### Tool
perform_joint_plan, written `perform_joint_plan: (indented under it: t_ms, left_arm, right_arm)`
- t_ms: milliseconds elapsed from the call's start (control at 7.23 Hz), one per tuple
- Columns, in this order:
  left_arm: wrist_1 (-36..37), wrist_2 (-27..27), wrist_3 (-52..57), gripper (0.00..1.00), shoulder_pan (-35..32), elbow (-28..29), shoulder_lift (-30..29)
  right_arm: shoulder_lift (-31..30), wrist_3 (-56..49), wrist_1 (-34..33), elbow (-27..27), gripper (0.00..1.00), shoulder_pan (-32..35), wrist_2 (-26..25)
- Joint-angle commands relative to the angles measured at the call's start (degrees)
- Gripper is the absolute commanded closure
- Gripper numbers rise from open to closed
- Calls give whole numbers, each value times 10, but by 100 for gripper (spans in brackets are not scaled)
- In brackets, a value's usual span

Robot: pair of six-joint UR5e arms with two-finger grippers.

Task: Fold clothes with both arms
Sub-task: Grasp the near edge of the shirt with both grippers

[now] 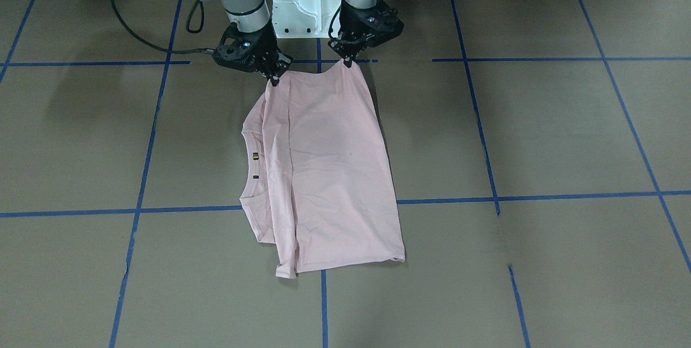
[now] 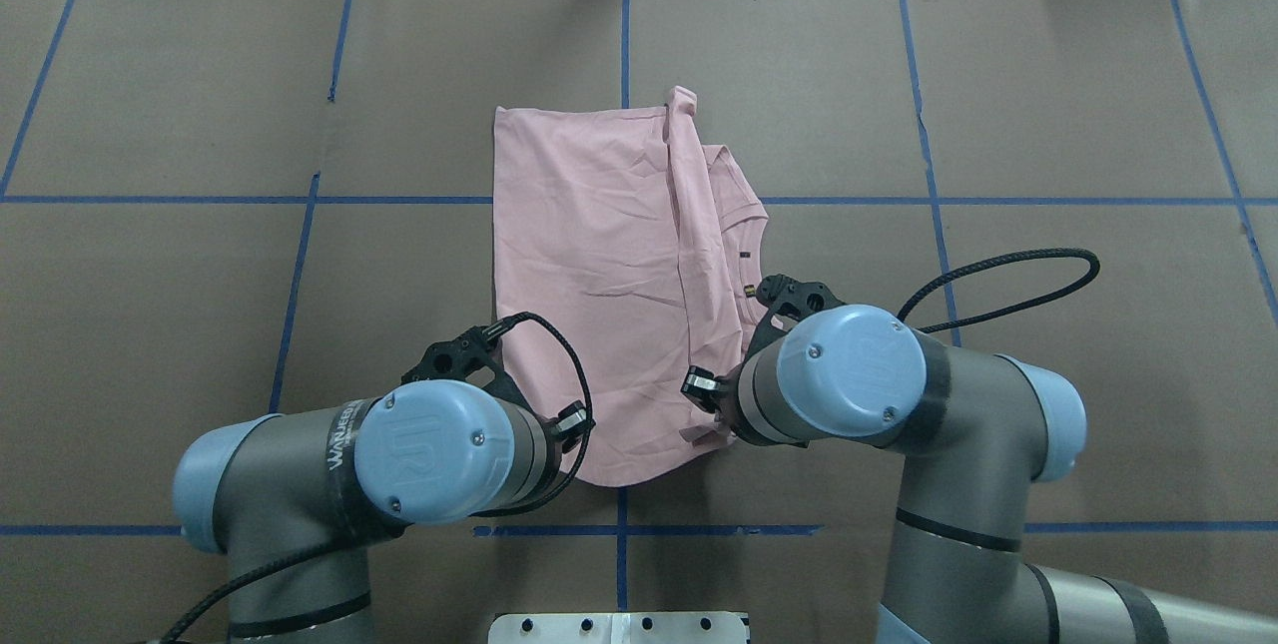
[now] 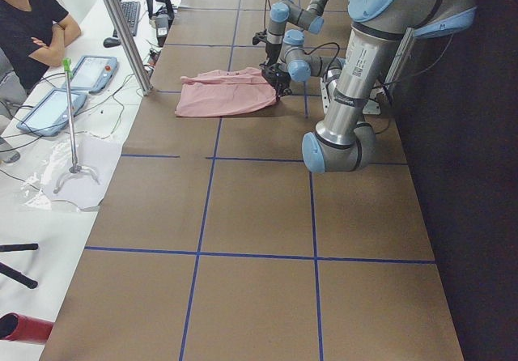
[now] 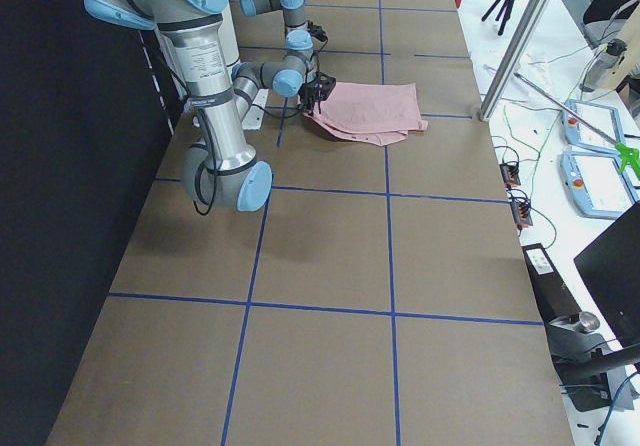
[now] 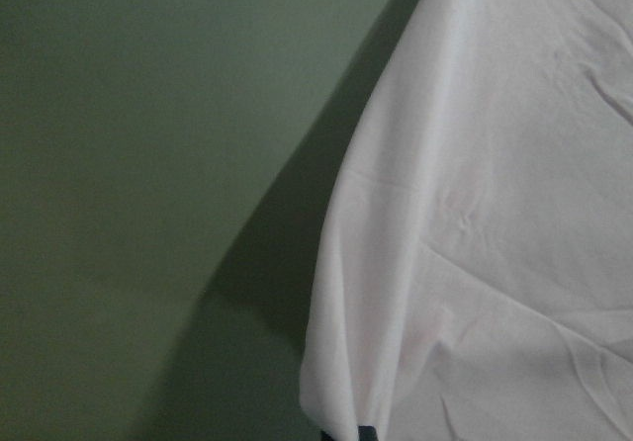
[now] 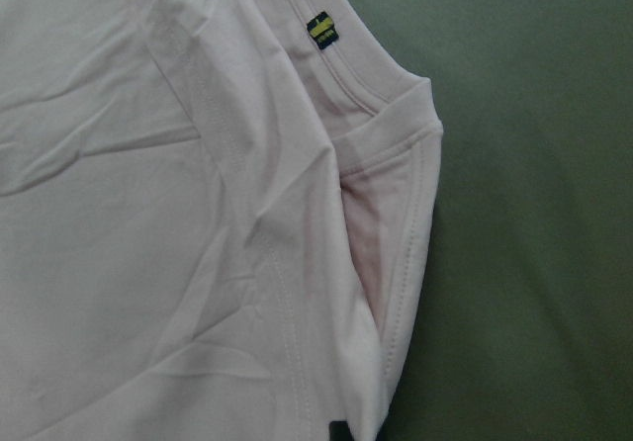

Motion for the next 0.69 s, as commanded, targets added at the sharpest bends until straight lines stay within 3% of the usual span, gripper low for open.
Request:
perform_joint_plan:
  t_ms: [0, 277, 554]
  left_arm:
    - [51, -33, -2, 100, 15, -67, 18]
    - [38, -33, 3, 100, 12, -49, 15]
    - [-41, -33, -2, 100, -56, -6, 15]
  right_arm:
    - [-22, 2, 3, 39, 100, -16, 4]
    - [-1, -3, 8, 26, 100, 7, -1]
    - [16, -6, 13, 5, 100, 49, -1]
